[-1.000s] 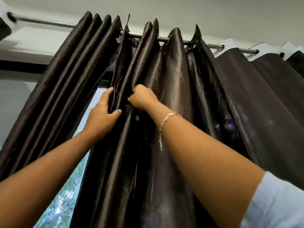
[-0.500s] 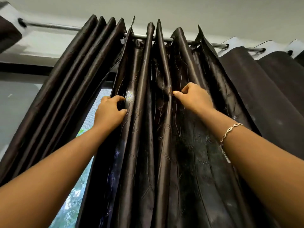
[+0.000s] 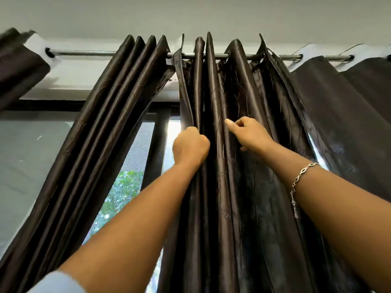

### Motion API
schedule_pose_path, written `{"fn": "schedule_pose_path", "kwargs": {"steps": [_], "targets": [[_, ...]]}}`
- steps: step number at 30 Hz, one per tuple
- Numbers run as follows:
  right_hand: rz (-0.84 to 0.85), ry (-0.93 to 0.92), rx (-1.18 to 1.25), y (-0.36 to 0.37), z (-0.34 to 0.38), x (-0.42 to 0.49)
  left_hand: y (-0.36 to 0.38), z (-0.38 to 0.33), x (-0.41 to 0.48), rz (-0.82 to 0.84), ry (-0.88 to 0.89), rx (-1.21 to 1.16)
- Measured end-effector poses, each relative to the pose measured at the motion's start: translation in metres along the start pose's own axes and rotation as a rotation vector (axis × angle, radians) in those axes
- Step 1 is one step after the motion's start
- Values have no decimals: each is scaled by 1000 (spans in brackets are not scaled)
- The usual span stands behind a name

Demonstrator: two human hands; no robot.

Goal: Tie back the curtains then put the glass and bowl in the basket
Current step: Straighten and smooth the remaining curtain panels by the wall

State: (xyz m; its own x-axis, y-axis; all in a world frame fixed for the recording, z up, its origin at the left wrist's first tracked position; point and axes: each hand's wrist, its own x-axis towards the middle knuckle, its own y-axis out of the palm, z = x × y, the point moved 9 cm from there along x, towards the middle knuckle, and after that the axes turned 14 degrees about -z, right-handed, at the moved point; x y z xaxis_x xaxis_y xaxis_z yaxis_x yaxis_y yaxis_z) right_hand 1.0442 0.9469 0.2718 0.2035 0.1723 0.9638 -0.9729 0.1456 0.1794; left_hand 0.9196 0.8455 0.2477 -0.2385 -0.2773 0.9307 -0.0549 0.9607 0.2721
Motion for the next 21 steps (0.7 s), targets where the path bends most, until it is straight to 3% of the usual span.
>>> {"fn": "schedule_pose_path", "kwargs": {"steps": [9,14,18,19,21], "targets": [[-35,260,255,-14,-19,7,5,-78,-8,85,61,-237],[127,224,178,9,-12,-18,-4,-39,-12,62,126,-139],[368,116,284,34,13,-43,2,-6,-14,89,168,-92],[323,40,262,32,15,-40,2,2,-13,77,137,-99],[39,-101,49,9,5,-22,-1,16,-15,64,74,-132]]}}
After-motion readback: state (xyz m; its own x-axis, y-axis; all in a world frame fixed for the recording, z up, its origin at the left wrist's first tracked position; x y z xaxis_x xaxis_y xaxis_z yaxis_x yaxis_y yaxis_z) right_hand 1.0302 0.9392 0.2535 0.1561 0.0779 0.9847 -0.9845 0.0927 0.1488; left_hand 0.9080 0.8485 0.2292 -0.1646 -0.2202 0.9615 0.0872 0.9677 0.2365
